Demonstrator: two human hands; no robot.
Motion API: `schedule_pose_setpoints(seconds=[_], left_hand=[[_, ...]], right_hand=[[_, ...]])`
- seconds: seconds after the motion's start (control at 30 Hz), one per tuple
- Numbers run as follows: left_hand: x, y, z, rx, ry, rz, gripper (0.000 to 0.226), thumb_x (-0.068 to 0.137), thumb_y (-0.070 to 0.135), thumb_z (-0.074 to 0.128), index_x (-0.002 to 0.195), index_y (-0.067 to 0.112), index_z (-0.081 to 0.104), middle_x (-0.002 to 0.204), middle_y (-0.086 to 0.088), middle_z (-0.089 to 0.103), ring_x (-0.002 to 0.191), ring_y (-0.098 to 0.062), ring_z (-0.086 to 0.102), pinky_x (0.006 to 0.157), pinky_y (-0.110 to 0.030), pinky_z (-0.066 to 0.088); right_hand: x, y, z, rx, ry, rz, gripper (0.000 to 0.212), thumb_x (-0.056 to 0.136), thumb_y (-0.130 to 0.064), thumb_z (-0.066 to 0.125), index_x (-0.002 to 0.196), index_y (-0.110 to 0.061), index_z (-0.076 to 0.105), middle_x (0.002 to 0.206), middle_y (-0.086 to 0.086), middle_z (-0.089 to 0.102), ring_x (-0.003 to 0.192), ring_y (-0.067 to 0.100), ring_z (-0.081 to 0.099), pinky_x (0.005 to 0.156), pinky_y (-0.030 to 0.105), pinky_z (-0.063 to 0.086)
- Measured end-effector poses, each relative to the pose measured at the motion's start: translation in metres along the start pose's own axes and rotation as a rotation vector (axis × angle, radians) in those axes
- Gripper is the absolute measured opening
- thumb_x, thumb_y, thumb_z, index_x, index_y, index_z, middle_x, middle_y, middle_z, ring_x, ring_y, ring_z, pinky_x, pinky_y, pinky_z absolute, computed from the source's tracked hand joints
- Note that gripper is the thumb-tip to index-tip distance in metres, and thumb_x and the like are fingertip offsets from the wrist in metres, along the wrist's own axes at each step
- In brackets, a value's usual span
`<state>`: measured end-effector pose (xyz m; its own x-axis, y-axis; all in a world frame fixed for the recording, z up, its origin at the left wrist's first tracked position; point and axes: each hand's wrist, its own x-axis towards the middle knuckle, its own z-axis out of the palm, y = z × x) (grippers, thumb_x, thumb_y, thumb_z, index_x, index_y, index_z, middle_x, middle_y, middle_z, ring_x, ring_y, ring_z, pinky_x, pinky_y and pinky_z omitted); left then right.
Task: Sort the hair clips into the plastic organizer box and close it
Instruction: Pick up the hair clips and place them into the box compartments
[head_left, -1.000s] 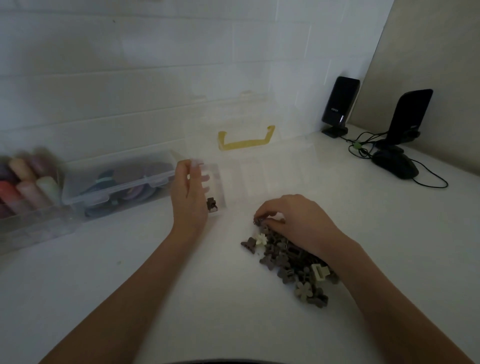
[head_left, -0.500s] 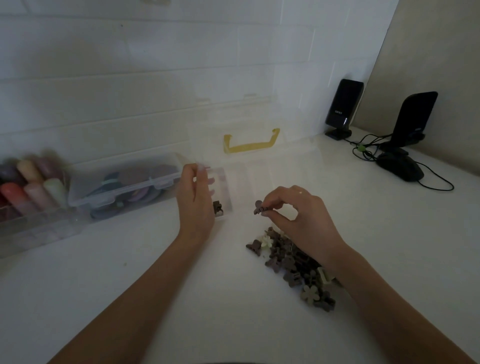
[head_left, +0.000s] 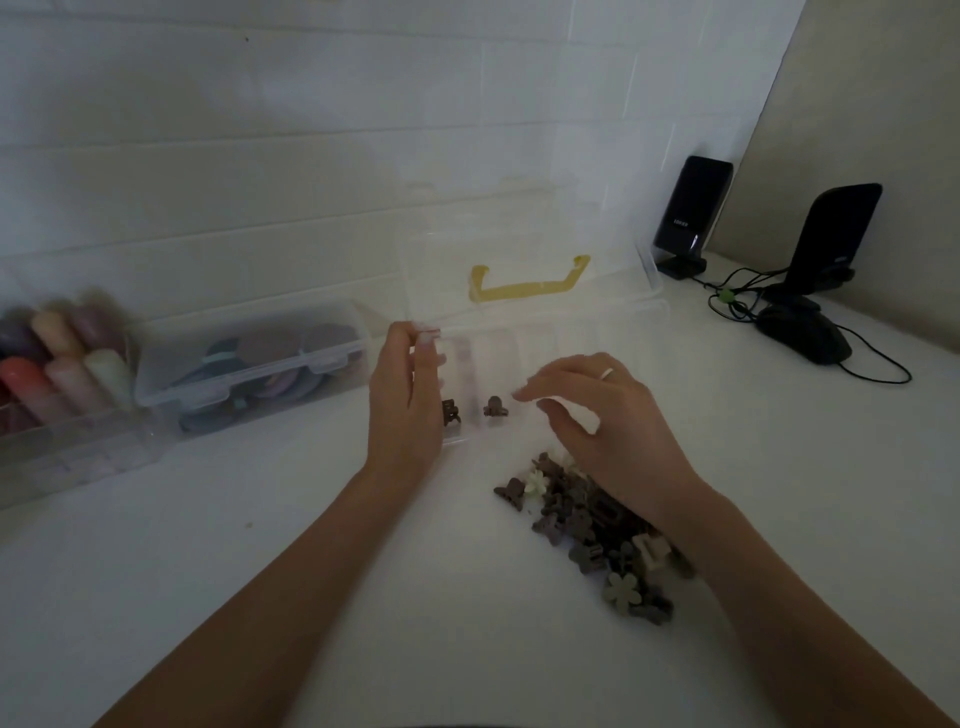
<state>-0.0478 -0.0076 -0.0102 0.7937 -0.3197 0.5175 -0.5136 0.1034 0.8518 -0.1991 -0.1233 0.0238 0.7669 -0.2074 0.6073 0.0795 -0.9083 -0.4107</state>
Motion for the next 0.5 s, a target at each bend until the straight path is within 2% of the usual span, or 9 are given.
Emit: schedule_pose_setpoints(seconds=[0.1,0.23,0.33,0.43,0.5], left_hand=[[0.001,0.000,0.000,0.015,-0.009,0.010,0.020,0.095,0.046,0.030,0.090,0.037,0.047,0.093,0.025,0.058,0.090,-0.013,0.063,0.075,-0.051,0.054],[0.001,-0.001,0.000,0.024,-0.004,0.024,0.025,0.095,0.045,0.030,0.093,0.030,0.049,0.096,0.019,0.059,0.090,-0.015,0.063,0.074,-0.051,0.054],[0.000,-0.001,-0.001,0.027,-0.010,0.017,0.028,0.095,0.043,0.029,0.097,0.024,0.049,0.096,0.018,0.058,0.090,-0.014,0.063,0.075,-0.050,0.054],[0.000,0.000,-0.001,0.034,-0.017,0.017,0.029,0.096,0.043,0.029,0.098,0.023,0.049,0.095,0.019,0.058,0.091,-0.013,0.062,0.076,-0.049,0.055],[0.000,0.001,-0.001,0.031,-0.021,0.005,0.028,0.096,0.043,0.029,0.097,0.024,0.049,0.094,0.021,0.057,0.091,-0.012,0.062,0.076,-0.046,0.055]], right_hand=[[-0.005,0.007,-0.018,0.005,-0.200,0.028,0.025,0.085,-0.004,0.063,0.095,-0.025,0.073,0.090,-0.018,0.067,0.080,-0.003,0.058,0.077,0.013,0.047],[-0.009,0.013,-0.022,-0.103,-0.448,0.092,0.028,0.089,-0.019,0.060,0.112,-0.035,0.066,0.099,-0.018,0.068,0.088,-0.004,0.055,0.082,0.018,0.047],[-0.010,0.014,-0.018,-0.135,-0.496,0.121,0.031,0.090,-0.022,0.059,0.115,-0.039,0.063,0.099,-0.013,0.061,0.091,0.000,0.053,0.084,0.022,0.047],[-0.010,0.016,-0.015,-0.140,-0.509,0.152,0.020,0.089,-0.027,0.059,0.103,-0.041,0.064,0.097,-0.010,0.059,0.089,0.006,0.057,0.085,0.030,0.049],[-0.010,0.017,-0.014,-0.082,-0.459,0.157,0.011,0.086,-0.029,0.063,0.094,-0.037,0.066,0.097,-0.010,0.064,0.091,0.006,0.058,0.084,0.034,0.050]])
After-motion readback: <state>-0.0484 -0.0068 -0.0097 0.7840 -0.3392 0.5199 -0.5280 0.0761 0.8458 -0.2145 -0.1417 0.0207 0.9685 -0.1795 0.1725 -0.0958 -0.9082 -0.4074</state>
